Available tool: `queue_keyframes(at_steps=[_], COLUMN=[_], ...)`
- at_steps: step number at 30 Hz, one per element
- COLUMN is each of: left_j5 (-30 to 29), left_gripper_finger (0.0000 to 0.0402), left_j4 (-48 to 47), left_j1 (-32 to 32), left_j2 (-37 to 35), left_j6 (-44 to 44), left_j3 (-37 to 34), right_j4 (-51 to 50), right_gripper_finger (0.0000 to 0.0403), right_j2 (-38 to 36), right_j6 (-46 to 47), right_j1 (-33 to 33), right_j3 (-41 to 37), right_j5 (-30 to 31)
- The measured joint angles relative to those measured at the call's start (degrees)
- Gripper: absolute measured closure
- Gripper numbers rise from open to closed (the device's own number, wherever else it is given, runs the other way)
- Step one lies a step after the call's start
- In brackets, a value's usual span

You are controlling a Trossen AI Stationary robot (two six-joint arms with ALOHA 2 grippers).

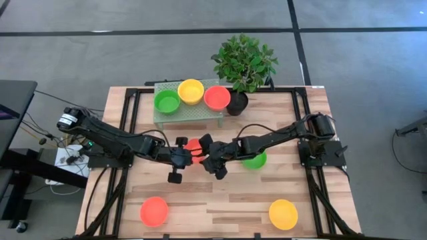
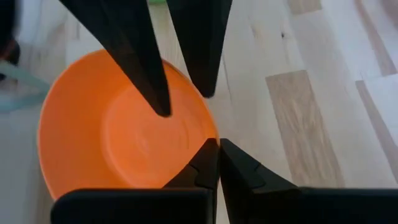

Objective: Pick & Place Mini bowls
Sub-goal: Stack the orange bowl on top of the orange bowl on the shelf

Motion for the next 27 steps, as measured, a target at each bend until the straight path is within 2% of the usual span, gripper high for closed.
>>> queue_keyframes(at_steps=[6, 14, 18, 22, 25, 27], left_j5=[-1.3, -2.6, -3.3, -6.8, -10.1, -10.7], left_gripper_finger=[0.0393, 0.0376, 0.0341, 0.0302, 0.0284, 0.0281], left_j4=[0.0, 3.8, 5.4, 5.7, 5.9, 6.2], left_j1=[0.0, 0.0, 0.0, -0.5, -0.9, -1.0], left_j2=[0.0, 0.0, 0.0, 0.0, 0.0, 0.0], left_j6=[1.4, 1.6, 1.7, 1.5, 0.8, -1.3], left_j3=[0.0, 0.1, 0.1, 0.1, 0.1, 0.1], right_j4=[-1.2, -2.9, -3.1, -6.8, -10.9, -14.7], right_gripper_finger=[0.0303, 0.0395, 0.0389, 0.0399, 0.0396, 0.0396], right_j2=[0.0, 0.0, 0.0, 0.0, 0.0, -0.3], right_j6=[0.0, 4.6, 9.1, 16.0, 21.1, 24.0], right_j1=[-0.1, -0.7, -1.1, -1.2, -0.9, 0.2], right_j3=[0.0, -0.1, 0.0, 0.0, 0.0, 0.0], right_j5=[0.0, 0.0, 0.4, 1.4, 5.6, 10.7])
